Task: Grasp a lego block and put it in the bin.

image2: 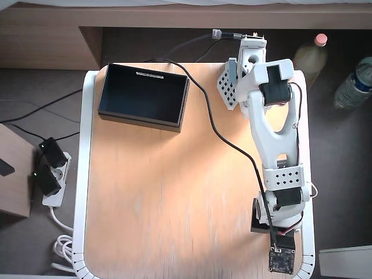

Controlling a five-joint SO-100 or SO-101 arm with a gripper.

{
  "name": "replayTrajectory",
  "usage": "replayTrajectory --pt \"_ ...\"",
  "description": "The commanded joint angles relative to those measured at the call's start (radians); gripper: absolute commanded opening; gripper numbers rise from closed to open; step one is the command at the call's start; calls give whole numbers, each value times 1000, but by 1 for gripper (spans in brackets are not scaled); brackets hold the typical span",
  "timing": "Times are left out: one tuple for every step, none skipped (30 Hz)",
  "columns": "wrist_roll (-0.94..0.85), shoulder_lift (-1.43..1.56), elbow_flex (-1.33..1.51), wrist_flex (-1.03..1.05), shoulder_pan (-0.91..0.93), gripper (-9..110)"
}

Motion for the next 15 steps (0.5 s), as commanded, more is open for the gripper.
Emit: replayTrajectory --pt "9 23 -133 -28 11 20" --pt "11 23 -133 -28 15 20" --pt "14 23 -133 -28 18 20" --pt "15 23 -133 -28 21 20" --pt "17 21 -133 -28 25 19" --pt "18 21 -133 -28 28 17" --pt "20 21 -133 -28 29 16" --pt "20 21 -133 -29 32 15" --pt "20 21 -133 -29 34 13" --pt "20 20 -132 -29 37 12" --pt "17 20 -132 -29 38 11" --pt "15 20 -130 -29 41 10" --pt "14 20 -129 -29 43 8" --pt "12 20 -127 -29 44 6" --pt "11 20 -126 -28 46 4"
